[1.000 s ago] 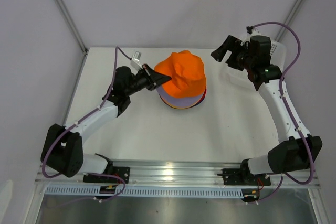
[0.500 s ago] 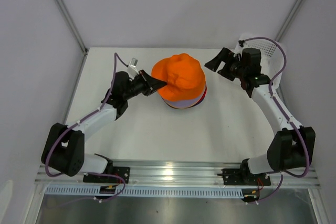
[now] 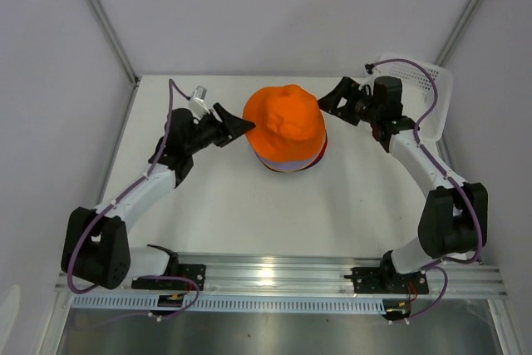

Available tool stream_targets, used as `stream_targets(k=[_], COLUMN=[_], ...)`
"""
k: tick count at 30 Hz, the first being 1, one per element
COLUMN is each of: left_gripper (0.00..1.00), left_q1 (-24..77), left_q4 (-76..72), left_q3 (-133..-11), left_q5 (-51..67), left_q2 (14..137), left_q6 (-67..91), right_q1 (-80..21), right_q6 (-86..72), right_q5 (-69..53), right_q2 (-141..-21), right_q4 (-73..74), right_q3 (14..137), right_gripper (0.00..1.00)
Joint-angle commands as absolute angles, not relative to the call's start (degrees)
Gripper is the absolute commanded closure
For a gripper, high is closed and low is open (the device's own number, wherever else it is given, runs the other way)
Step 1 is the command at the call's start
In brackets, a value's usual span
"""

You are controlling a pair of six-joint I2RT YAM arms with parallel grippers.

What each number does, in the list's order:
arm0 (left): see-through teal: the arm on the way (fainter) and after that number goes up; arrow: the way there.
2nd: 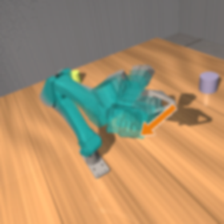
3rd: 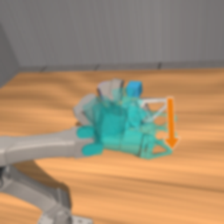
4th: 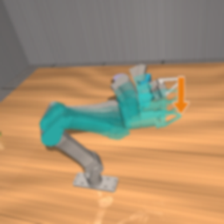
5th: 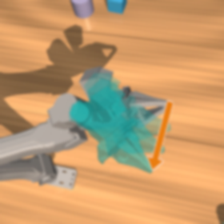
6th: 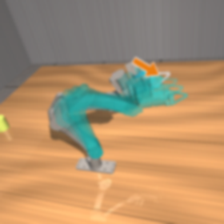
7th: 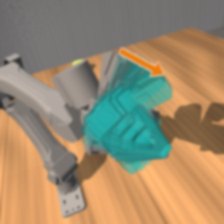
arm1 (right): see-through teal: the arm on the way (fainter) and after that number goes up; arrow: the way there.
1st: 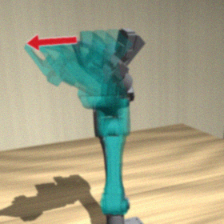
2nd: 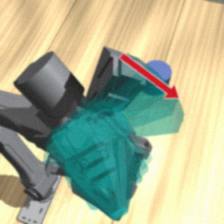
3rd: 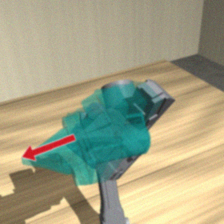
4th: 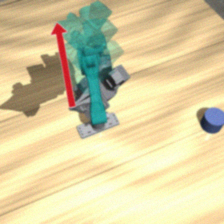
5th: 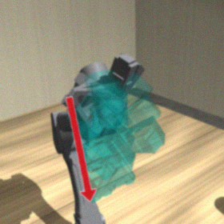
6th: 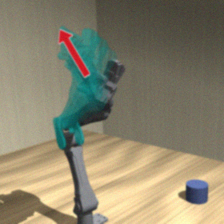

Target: Stack the hats

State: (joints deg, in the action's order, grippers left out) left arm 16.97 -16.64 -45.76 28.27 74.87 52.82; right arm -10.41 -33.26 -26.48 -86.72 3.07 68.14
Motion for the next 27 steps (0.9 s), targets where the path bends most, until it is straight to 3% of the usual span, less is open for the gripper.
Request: stream_targets(k=[1,5,10,11,12,14,17,27], left_gripper=[0.43,0.48,0.61,0.65,0.82,0.99,0.99,0.99], left_q1=[16.2,15.6,15.6,15.6,15.6,15.6,15.3,14.9], left_q4=[-14.9,-16.1,-21.8,-22.4,-22.1,-19.5,-18.8,-15.7], left_q3=[-49.5,-51.7,-53.6,-53.5,-53.5,-53.2,-51.1,-53.0], left_q5=[24.0,24.2,28.6,28.6,28.0,24.0,20.0,23.4], left_q2=[72.2,75.4,80.2,80.8,81.0,81.4,82.0,90.7], left_q6=[48.3,48.4,52.3,52.8,53.4,53.8,55.4,53.9], right_q1=[-10.5,-10.6,-10.6,-10.7,-10.7,-10.7,-10.7,-10.7], right_q6=[-34.2,-34.6,-35.4,-35.3,-35.3,-35.4,-35.9,-39.9], right_q5=[-27.3,-27.3,-28.4,-28.5,-28.4,-28.4,-28.7,-33.7], right_q2=[-87.7,-88.5,-89.6,-89.7,-89.9,-90.4,-90.9,-90.4], right_q4=[-2.2,-3.2,-4.3,-4.4,-4.4,-4.3,-4.6,-9.5], right_q3=[68.5,68.0,68.0,68.2,68.2,68.1,67.6,64.3], right_gripper=[0.14,0.14,0.15,0.14,0.15,0.15,0.16,0.18])
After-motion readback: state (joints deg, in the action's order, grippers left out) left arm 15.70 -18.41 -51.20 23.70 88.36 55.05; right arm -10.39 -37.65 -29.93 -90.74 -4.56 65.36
